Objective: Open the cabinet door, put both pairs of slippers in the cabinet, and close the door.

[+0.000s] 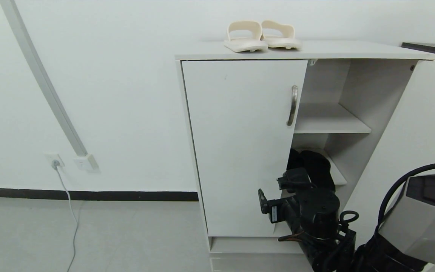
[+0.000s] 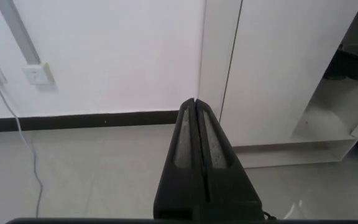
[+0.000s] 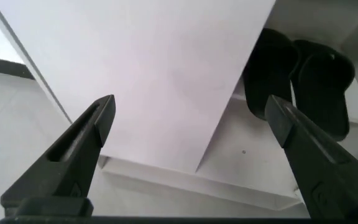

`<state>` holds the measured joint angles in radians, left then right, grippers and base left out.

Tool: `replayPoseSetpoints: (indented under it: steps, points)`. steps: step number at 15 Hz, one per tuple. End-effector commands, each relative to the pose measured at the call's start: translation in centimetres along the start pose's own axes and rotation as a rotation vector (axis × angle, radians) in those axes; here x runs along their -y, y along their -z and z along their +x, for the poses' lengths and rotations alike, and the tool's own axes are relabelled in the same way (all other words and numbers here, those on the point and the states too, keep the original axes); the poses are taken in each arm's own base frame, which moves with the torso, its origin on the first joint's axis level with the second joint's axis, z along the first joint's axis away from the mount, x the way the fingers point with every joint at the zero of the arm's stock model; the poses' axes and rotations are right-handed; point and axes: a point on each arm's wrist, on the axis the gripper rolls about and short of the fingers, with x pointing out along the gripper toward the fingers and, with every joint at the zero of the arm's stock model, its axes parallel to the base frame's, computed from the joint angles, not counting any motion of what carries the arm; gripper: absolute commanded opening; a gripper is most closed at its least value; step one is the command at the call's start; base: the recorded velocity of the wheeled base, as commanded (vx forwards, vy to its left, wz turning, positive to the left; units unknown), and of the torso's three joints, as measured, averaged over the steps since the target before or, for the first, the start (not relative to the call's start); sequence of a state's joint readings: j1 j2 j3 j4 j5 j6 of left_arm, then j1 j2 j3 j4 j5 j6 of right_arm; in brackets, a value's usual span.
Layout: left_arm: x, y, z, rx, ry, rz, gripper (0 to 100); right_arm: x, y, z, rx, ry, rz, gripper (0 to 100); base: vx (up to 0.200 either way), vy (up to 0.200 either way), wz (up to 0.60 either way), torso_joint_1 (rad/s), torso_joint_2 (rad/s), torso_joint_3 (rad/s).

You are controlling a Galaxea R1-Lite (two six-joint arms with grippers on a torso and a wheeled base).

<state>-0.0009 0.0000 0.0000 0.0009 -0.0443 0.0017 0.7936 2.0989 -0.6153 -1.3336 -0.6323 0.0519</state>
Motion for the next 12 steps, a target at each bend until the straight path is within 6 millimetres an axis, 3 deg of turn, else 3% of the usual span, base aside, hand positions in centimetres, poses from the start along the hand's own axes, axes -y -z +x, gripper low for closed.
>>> replayPoseSetpoints:
  steps: [1,12]
  points:
    - [0.00,0.00,0.01,-0.002,-0.001,0.000,0,0.14,0.01,0.02,0.001,0.005,0.000,100,0.000,0.000,0.00,0.000,0.00,0.000]
    - [0.00,-0.01,0.01,-0.001,-0.001,0.000,0,0.16,-0.17,-0.22,0.037,-0.006,0.004,100,0.000,0.000,0.00,0.000,0.00,0.000]
